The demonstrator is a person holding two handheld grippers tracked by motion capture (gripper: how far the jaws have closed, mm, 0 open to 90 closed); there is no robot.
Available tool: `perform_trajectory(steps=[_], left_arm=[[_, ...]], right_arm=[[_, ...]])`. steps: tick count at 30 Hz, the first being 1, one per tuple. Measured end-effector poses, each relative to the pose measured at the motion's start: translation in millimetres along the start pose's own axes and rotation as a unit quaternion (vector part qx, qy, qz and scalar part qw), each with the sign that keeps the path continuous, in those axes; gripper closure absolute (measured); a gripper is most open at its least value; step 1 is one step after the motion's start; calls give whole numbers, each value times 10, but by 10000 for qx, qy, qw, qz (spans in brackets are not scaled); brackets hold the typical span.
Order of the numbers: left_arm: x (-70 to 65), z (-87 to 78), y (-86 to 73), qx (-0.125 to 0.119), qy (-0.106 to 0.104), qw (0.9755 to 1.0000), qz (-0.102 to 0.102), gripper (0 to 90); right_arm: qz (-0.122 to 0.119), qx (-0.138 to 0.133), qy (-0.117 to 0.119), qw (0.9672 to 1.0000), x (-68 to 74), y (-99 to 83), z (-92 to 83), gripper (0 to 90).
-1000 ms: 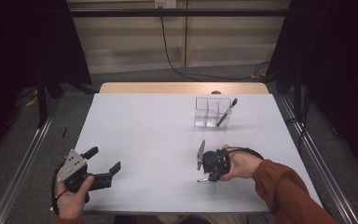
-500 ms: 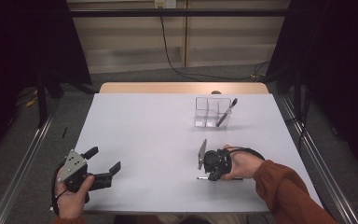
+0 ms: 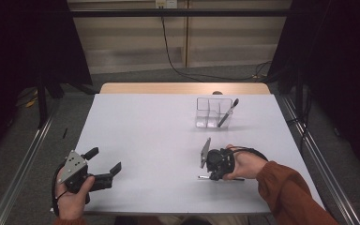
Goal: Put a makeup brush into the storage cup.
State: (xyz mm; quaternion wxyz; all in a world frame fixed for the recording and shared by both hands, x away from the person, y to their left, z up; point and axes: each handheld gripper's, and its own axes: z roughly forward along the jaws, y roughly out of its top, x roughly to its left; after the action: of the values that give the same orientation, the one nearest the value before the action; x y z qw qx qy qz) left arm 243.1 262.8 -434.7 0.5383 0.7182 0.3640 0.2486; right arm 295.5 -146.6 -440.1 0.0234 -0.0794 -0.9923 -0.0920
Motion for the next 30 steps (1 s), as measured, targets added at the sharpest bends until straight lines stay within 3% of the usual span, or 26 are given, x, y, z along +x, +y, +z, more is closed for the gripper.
perform_trajectory(steps=[9, 17, 24, 30], left_arm=[[1, 0, -1, 6, 4, 10000, 9, 28], [0, -1, -1, 4, 16, 10000, -1, 28], [-1, -2, -1, -6, 26, 10000, -15, 28], [-3, -3, 0, -13, 35, 10000, -23, 28]], right_arm=[[197, -390, -94, 9990, -12, -71, -139, 858], [386, -846, -250, 9954, -38, -151, -270, 858], [634, -1388, -464, 9872, -48, -245, -338, 858], [894, -1900, -647, 9756, -50, -339, -373, 858]])
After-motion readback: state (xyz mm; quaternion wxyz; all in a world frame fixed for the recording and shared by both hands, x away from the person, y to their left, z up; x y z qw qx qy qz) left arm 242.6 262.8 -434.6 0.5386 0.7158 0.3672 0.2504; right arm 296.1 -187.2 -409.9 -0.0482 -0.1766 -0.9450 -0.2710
